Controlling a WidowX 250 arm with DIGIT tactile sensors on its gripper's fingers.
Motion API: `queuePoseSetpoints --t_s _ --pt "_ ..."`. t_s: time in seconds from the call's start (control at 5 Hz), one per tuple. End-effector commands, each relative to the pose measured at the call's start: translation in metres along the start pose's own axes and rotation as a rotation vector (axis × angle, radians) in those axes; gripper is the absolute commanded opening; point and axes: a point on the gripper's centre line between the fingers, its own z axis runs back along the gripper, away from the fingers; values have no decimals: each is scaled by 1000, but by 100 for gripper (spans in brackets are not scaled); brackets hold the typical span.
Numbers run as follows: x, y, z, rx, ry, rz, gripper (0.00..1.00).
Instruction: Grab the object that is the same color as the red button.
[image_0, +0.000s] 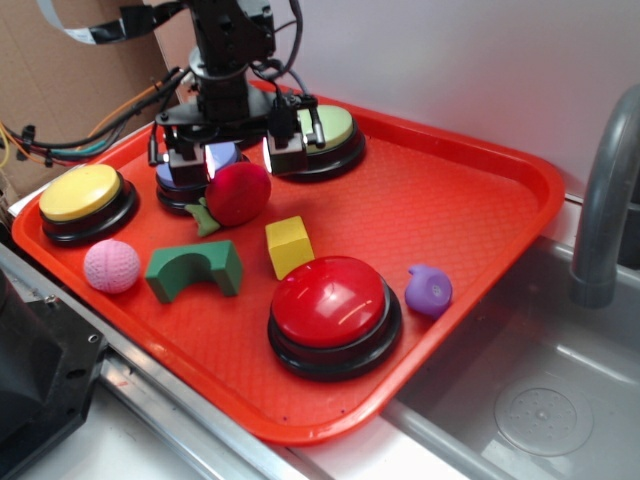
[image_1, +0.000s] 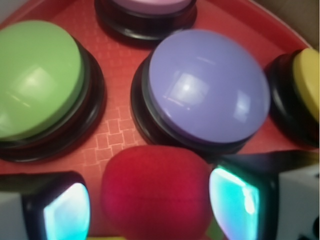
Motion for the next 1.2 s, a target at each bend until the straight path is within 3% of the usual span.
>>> queuePoseSetpoints --t_s 0.0,0.2,0.4,0.6,1.0 --pt "4 8 -8 -12 65 4 100" --pt "3 9 -9 0 68 36 70" --pt "3 10 -8 1 71 44 0" --pt "4 7 -3 -3 64 -29 0" --pt "9 -2 55 -90 49 -334 0"
